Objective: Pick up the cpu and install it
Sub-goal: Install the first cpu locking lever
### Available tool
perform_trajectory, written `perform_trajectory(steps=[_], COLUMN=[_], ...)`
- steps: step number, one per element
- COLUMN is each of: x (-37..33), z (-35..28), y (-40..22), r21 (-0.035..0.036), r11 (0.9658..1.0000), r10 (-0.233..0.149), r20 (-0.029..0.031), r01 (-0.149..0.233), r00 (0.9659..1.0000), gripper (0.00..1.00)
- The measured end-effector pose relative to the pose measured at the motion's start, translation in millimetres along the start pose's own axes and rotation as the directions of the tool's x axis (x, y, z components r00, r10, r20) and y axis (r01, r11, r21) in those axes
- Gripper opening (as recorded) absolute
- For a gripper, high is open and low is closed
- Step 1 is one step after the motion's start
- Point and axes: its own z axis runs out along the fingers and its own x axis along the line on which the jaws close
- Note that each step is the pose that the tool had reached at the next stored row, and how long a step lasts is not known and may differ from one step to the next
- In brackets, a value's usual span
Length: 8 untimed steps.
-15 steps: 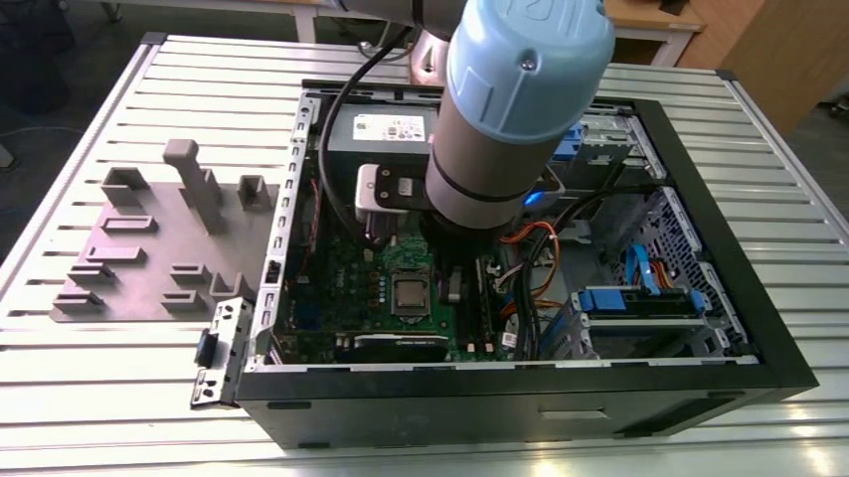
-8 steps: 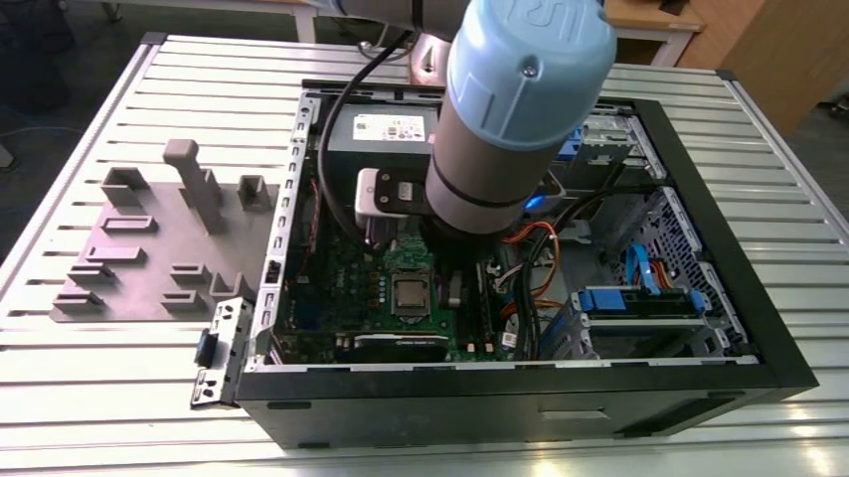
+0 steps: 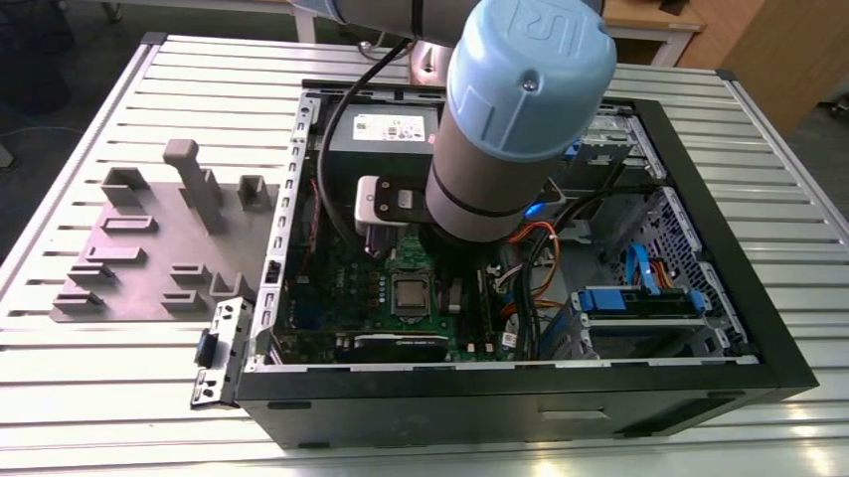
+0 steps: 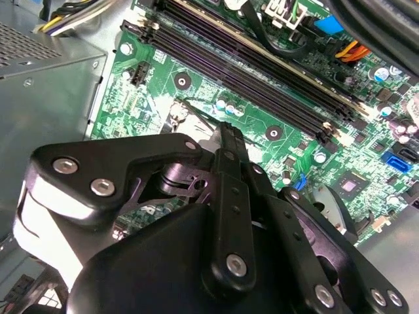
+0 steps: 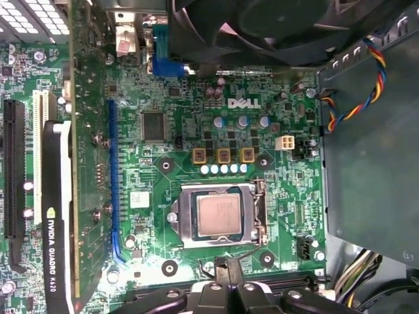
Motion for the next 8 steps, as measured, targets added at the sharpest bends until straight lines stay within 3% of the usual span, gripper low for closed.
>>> perform_trajectory(steps=[8], x=[3.3], z=[1.7], y=[-0.2], r21=[0.0], r11=[1.0], r10=[0.0], r20=[0.0], r01=[0.0], r00=[1.0], gripper=[0.11])
